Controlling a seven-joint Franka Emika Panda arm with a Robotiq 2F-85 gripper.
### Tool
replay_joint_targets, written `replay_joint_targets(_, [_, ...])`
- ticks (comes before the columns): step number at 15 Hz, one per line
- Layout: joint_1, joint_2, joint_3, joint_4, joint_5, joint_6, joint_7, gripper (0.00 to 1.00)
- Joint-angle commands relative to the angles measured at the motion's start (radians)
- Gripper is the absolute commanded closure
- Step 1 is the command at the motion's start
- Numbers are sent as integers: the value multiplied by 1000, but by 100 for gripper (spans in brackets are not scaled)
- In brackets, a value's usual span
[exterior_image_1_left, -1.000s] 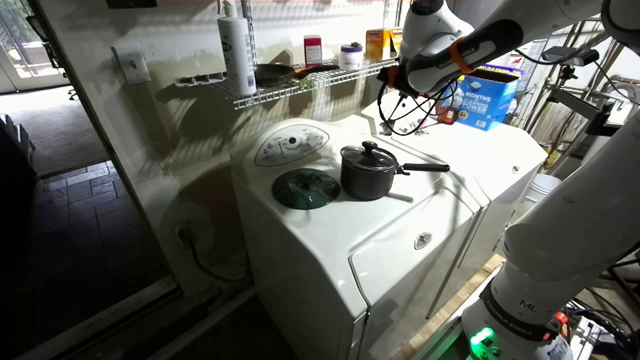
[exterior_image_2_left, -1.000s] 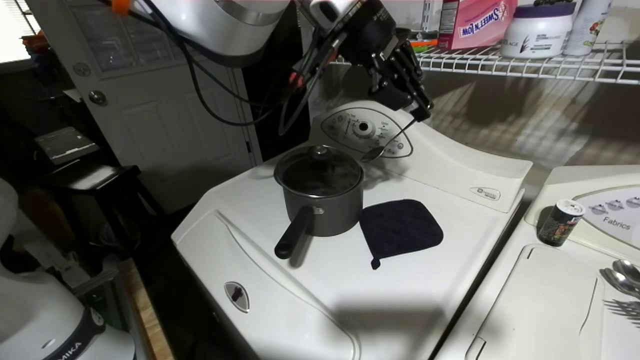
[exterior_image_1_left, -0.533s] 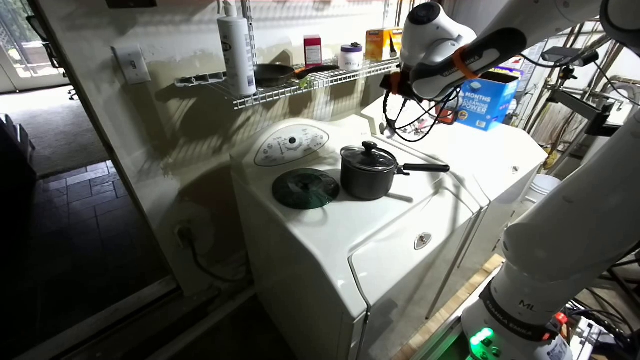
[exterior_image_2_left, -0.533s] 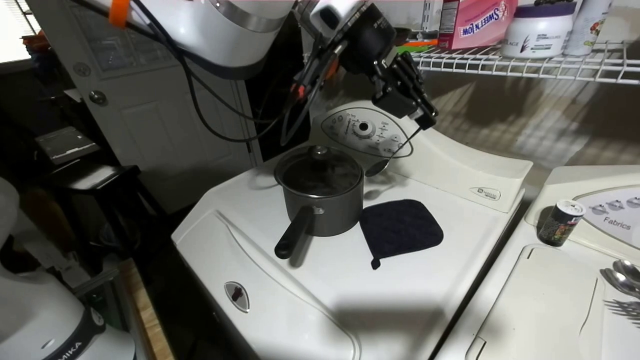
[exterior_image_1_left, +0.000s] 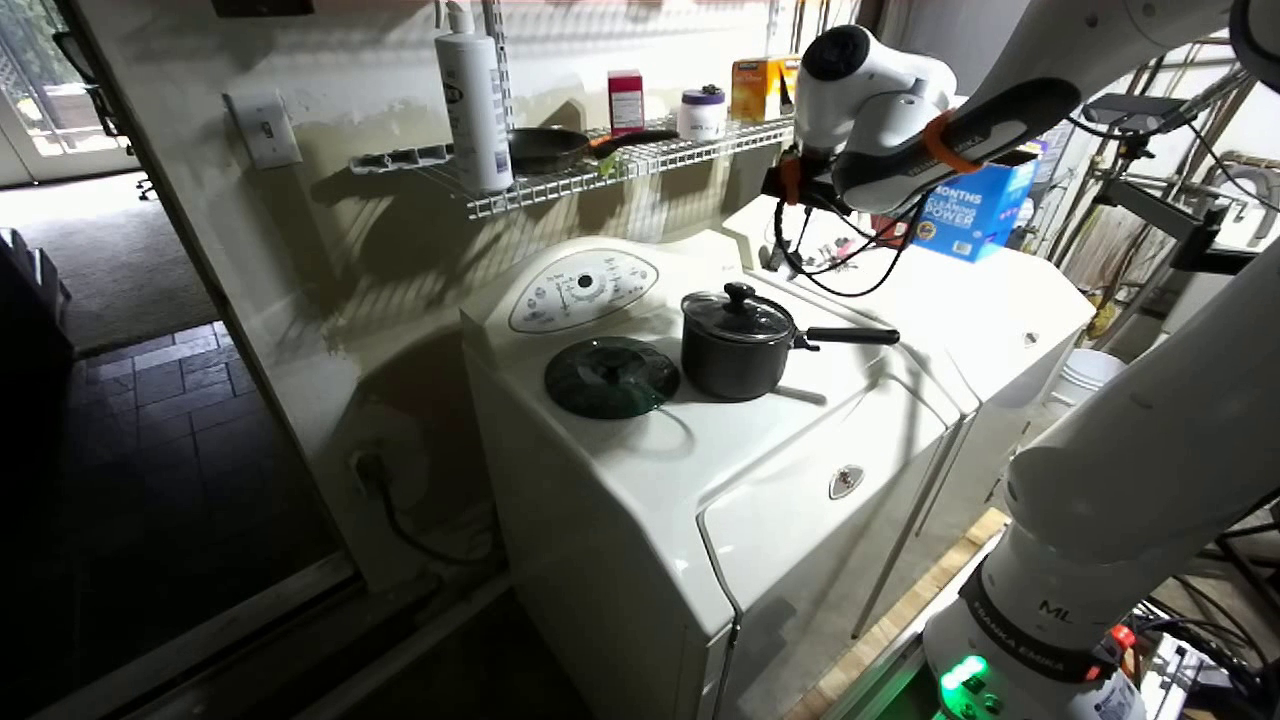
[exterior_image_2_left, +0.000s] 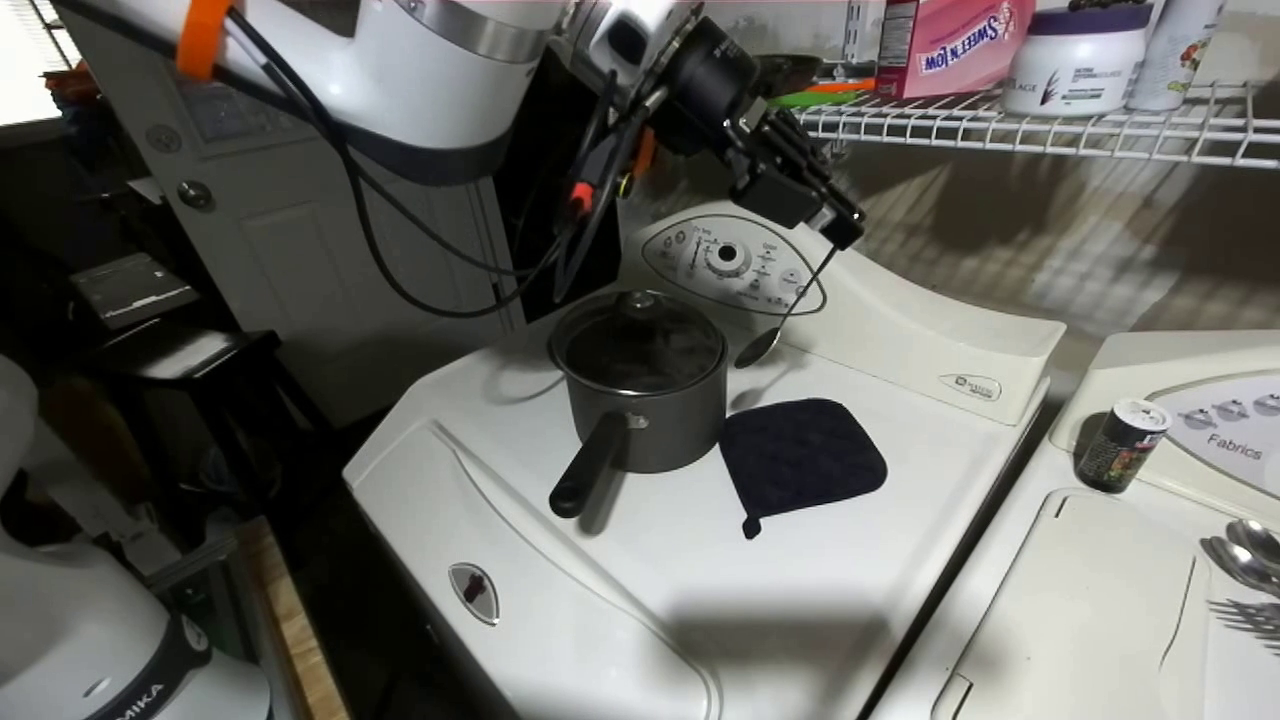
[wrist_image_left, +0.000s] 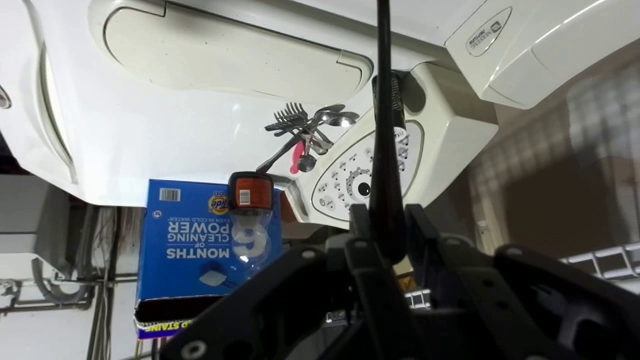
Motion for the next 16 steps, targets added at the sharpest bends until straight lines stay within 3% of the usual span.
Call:
replay_joint_targets(1, [10, -61, 18, -64, -112, 9, 85, 95])
replay_joint_targets(16, [69, -73, 67, -84, -273, -52, 276, 95])
